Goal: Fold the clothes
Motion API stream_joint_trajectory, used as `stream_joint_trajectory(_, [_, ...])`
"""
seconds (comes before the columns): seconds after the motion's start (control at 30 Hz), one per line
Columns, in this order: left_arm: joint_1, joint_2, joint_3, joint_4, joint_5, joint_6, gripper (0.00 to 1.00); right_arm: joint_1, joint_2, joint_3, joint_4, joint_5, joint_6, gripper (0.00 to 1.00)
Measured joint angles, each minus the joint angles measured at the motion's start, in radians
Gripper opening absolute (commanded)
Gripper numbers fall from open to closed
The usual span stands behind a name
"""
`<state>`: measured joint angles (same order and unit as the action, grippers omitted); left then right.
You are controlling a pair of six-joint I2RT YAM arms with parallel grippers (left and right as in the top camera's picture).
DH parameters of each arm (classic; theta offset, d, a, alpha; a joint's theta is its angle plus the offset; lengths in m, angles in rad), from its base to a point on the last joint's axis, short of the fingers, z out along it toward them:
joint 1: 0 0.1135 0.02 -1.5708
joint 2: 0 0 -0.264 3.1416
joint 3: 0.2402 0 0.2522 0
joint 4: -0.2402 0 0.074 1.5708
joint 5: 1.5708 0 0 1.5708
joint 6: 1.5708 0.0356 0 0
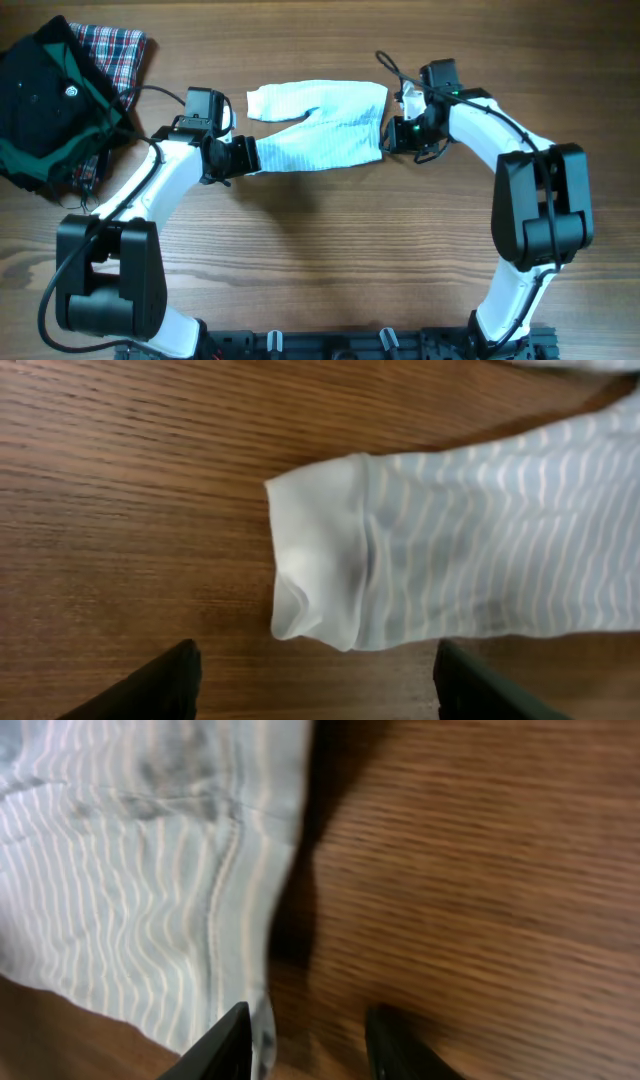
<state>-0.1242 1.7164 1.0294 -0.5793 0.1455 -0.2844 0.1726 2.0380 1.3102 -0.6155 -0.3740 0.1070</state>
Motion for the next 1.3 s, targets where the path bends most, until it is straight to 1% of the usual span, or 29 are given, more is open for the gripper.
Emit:
stream_joint_trajectory(0.1, [0.000,0.011,-0.006,0.044,-0.008,-0.014,0.75,0.022,0.000,0.000,0.018,0.029,-0.004,0.37])
stream_joint_trajectory(0.3, [-0.006,0.092,-0.009,0.137,-0.002,-0.019,0.75,0.039,-0.002,0.000,0.028,0.061,-0.007,0.36])
stream_joint_trajectory(0.47, [-0.021,0.103,-0.008,0.158,0.002,-0.021,0.74,0.040,-0.002,0.000,0.027,0.060,-0.006,0.36])
stream_joint_trajectory(0.57, [-0.024,0.103,-0.008,0.159,0.011,-0.021,0.71,0.045,-0.002,0.000,0.027,0.061,-0.006,0.36])
stream_joint_trajectory(0.63, [-0.025,0.104,-0.008,0.159,0.023,-0.021,0.67,0.051,-0.002,0.000,0.026,0.061,-0.006,0.36])
stream_joint_trajectory(0.67, [-0.026,0.104,-0.008,0.159,0.027,-0.022,0.61,0.055,-0.002,0.000,0.026,0.061,-0.006,0.36])
stream_joint_trajectory(0.8, [-0.031,0.108,-0.009,0.157,0.044,-0.025,0.44,0.082,-0.002,0.001,0.018,0.060,-0.006,0.36])
stream_joint_trajectory(0.87, [-0.037,0.111,-0.009,0.158,0.050,-0.029,0.37,0.090,-0.002,0.001,0.018,0.060,-0.006,0.36])
stream_joint_trajectory(1.0, [-0.054,0.117,-0.009,0.154,0.054,-0.028,0.29,0.091,-0.002,0.001,0.018,0.060,-0.006,0.36])
stream_joint_trajectory(1.07, [-0.062,0.122,-0.009,0.154,0.053,-0.024,0.22,0.090,-0.002,0.001,0.018,0.060,-0.006,0.36])
stream_joint_trajectory(1.1, [-0.064,0.123,-0.008,0.154,0.053,-0.021,0.18,0.091,-0.002,0.001,0.017,0.060,-0.006,0.32])
stream_joint_trajectory(1.17, [-0.065,0.129,-0.006,0.154,0.054,-0.019,0.14,0.091,-0.002,0.001,0.016,0.061,-0.002,0.22])
stream_joint_trajectory(1.27, [-0.065,0.132,-0.005,0.154,0.054,-0.016,0.11,0.091,-0.002,0.001,0.007,0.061,0.002,0.07])
stream_joint_trajectory(1.3, [-0.065,0.133,-0.004,0.154,0.053,-0.014,0.09,0.091,-0.002,0.001,0.005,0.061,0.011,0.05])
